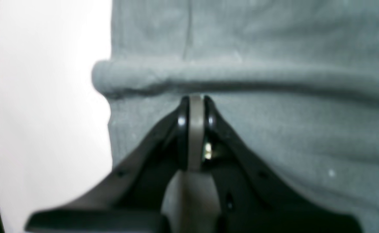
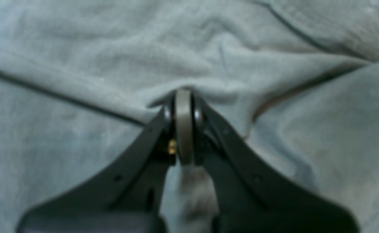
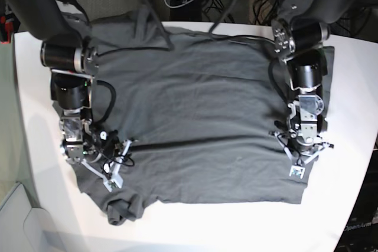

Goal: Layout the t-shirt on the table in an organized manner, then fold the t-shirt properly
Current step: 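Slide both grippers along the side edges toward the hem, flattening, then move both grippers to the shoulder corners at the collar edge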

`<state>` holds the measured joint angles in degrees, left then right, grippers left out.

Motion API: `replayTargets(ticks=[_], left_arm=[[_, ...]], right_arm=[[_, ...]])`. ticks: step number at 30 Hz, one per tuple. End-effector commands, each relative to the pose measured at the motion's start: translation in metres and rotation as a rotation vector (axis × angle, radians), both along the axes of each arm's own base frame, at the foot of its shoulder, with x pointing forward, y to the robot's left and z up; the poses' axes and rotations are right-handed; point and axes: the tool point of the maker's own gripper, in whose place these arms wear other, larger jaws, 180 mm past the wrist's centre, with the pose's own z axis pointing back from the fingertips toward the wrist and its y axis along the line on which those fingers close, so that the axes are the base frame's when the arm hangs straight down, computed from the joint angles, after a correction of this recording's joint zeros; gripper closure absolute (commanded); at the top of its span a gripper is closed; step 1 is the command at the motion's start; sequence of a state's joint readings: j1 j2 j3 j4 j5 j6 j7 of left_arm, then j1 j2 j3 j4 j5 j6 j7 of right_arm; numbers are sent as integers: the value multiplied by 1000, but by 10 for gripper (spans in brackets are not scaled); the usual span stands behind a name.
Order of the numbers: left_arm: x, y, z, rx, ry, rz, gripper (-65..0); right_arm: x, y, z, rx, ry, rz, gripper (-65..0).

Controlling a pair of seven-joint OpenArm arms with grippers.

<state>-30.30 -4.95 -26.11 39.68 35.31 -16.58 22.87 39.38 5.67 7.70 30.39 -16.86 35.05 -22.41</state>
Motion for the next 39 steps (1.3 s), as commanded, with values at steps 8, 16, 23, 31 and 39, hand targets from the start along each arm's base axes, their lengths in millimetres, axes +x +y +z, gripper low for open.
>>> replayTargets(ticks=[8,16,23,31,39], left_arm=[[0,-10,-5,-27,25,-23,-2],[21,4,47,-90,-144,58,-2],[4,28,100,-95,-232,146,-2],[-74,52,108,43,-137,212,-7],[-143,45,72,42,-32,168,-339]], right_arm=[[33,-4,30,47,-105,-24,0],[53,-30,54,12,-198,-110,0],[41,-61,100,-143,-318,-113,0],[-34,-78,129,-314,-353,-142,-7],[-126,-104,87,-340,-198,-216,-302]])
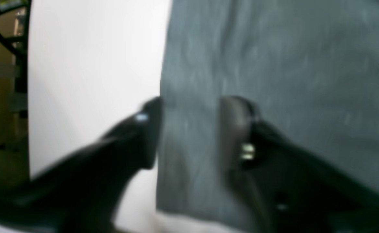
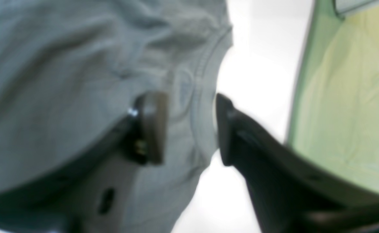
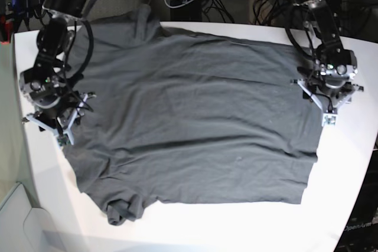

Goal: Layout the t-shirt on the table in an organized manner, then fold the t-shirt properly
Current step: 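Move both grippers to the shoulder corners at the collar edge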

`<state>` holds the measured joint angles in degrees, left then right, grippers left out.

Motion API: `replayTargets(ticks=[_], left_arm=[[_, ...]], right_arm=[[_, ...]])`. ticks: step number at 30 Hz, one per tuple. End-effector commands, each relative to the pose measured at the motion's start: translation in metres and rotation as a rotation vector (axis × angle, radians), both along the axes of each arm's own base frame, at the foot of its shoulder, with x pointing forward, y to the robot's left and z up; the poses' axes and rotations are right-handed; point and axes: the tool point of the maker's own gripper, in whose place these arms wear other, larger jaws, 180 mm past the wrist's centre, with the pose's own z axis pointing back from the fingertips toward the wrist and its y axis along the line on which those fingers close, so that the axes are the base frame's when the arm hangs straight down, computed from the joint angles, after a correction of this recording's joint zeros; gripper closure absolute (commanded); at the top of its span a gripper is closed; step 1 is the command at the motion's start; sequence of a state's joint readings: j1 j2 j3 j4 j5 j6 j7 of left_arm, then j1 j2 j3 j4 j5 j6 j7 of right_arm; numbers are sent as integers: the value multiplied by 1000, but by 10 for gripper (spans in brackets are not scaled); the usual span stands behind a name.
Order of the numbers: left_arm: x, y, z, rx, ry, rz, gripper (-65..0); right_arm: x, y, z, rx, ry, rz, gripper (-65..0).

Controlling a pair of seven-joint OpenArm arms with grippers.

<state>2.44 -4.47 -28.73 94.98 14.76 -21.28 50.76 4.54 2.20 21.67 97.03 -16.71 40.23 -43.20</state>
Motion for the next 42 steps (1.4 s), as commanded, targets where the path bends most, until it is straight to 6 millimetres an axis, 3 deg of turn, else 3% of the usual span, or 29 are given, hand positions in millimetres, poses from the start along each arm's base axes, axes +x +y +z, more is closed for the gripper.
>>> replayTargets(ticks=[1,4,11,16,21,24,28,39,42], left_arm=[[6,4,17,22,-59,-9,-383],[-10,-3,20,7,-66,-23,-466],[-46,15,12,-23,-42,50,-463],[-74,29,3,-70,-26,110,-466],[-97,50,4,-130,-60,204,-466],[-113,58,-11,-170,-31,256,-466],[-120,65,-33,-231,12,277,-466],[-110,60,-31,-284,-59,274,-466],[-97,59,-28,-298,-87,273,-466]], right_arm=[[-2,-5,9,0,-32,-26,-331],[-35,-19,2,14,-15,-117,-376],[-97,-16,-23,45,71,-204,-379],[-119,-16,-30,34,112,-211,-379],[-126,-22,-32,29,124,-231,-379],[-128,-25,-32,27,124,-240,-379],[-129,-27,-32,22,126,-240,-379],[-133,-27,-34,19,136,-239,-378],[-132,-26,-33,20,134,-238,-378]])
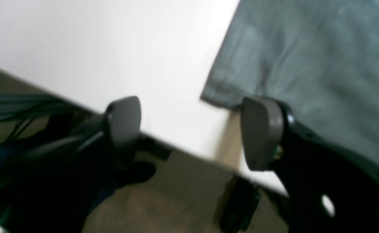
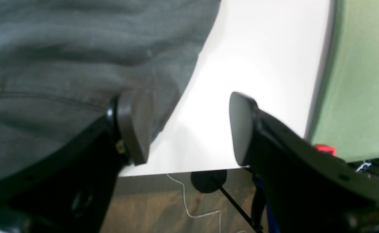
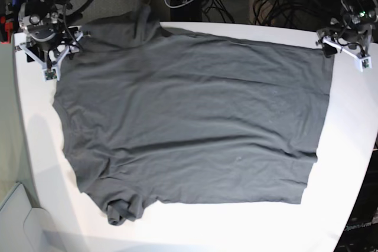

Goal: Layout the t-shirt on the table in an organized manner, then fold the t-shirt properly
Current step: 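Move both grippers to the shoulder corners at the collar edge, then grasp the shoulder corners with both grippers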

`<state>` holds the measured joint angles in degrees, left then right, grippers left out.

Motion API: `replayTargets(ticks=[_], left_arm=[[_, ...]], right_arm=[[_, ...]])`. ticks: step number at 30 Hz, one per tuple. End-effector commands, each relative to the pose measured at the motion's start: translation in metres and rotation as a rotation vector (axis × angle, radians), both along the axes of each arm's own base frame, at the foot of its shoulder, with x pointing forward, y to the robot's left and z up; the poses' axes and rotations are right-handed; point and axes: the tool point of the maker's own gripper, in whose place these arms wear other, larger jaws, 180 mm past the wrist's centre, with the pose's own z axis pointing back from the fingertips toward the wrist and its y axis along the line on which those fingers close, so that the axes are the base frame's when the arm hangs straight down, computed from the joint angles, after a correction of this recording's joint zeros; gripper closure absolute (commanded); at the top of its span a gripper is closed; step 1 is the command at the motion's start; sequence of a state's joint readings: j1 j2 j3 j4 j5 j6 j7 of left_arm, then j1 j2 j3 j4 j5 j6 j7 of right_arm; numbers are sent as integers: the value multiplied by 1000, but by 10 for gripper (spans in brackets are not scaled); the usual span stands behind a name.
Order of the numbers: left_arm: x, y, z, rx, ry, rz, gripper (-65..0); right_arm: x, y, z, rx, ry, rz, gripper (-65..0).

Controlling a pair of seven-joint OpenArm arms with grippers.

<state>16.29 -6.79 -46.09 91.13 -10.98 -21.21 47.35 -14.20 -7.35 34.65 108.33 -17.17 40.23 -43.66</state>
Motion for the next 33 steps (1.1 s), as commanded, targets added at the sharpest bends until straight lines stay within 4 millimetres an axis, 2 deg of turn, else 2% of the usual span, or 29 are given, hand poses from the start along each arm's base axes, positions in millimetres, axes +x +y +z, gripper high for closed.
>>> replayTargets(ticks=[1,4,7,11,17,21,23,27,29,31,33], left_arm=[[13,6,13,23,-53,-4,-466],[21,4,15,13,-70,-2,-466],[29,-9,4,-24,-60,-23,-465],[27,-19,-12,-60,-30,-32,-465],[28,-27,-20,-76,-57,-33,-462],[19,-27,-25,-75,-40,-31,-451],[18,-27,-25,-75,-38,-33,-391],[18,-27,-25,-76,-37,-32,-172],[18,-27,-25,-76,-37,-32,-70],[18,-27,-25,-76,-37,-32,-18],[19,-27,-25,-76,-39,-32,0]], right_arm=[[8,-3,11,-14,-44,5,-378],[8,-3,11,-15,-45,6,-378],[8,-5,11,-20,-44,9,-378],[8,-7,12,-28,-43,11,-378],[7,-15,15,-50,-38,14,-378],[6,-18,16,-57,-37,10,-378],[3,-23,16,-61,-35,-6,-378],[0,-26,16,-61,-31,-19,-378],[-8,-25,11,-60,-9,-17,-378],[-13,-22,8,-54,3,-13,-378],[-16,-18,5,-38,7,-23,-378]])
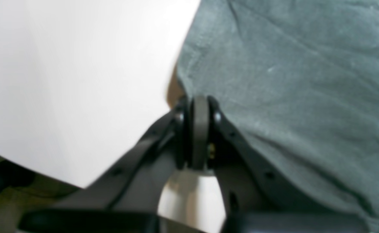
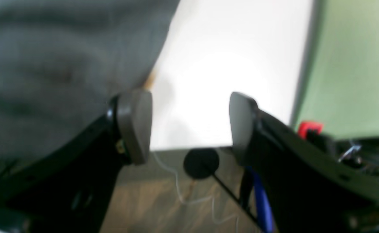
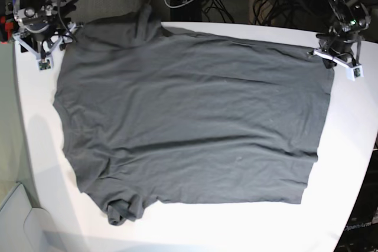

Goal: Layout the t-shirt on the table in an organized manner, then fold the t-shirt properly
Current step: 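Grasp the shoulder corners with both grippers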

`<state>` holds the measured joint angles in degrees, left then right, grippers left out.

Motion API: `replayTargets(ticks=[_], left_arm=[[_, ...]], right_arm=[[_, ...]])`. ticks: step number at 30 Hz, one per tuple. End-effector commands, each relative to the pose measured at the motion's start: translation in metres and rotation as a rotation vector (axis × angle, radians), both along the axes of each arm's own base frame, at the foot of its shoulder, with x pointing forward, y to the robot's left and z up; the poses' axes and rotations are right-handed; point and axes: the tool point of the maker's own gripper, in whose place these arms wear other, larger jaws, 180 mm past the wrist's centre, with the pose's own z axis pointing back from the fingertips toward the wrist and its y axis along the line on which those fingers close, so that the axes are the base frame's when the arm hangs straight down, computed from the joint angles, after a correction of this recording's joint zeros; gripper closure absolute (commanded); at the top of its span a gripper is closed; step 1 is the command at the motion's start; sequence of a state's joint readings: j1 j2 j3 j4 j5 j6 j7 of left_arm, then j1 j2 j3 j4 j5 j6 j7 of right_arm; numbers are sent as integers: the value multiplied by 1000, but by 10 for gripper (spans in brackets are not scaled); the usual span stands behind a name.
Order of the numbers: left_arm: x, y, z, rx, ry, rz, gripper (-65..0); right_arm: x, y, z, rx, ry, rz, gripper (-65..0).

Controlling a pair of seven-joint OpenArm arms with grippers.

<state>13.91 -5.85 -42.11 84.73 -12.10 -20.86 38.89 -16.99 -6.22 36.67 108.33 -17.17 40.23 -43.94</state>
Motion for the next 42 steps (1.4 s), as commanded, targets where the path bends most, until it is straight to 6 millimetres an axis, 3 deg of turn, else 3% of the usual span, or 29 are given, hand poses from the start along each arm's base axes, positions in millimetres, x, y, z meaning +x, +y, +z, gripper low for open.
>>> replayTargets(ticks=[1,7,10,16,24,27,36,42], left_arm=[[-9,-3,-8,-7,60,-14,-2],[-9,-3,-7,-7,57,-14,-3],[-10,-3,-8,-9,60,-14,-3],[-10,-3,-8,-9,60,-14,-3],[-10,-3,-8,-9,60,-14,-3],[-10,-3,-8,-9,60,-14,-3],[-9,-3,-8,-9,58,-14,-3],[-10,-3,-8,-9,60,-14,-3]], right_arm=[[9,2,9,2,-50,-2,-378],[-1,4,3,25,-36,-51,-378],[-14,1,-4,23,55,-86,-378],[-18,-2,-5,23,155,-142,-378],[-4,-6,14,-5,120,-152,-381],[10,-1,19,19,73,-139,-381],[10,26,13,189,90,-136,-407],[10,30,11,216,90,-130,-411]])
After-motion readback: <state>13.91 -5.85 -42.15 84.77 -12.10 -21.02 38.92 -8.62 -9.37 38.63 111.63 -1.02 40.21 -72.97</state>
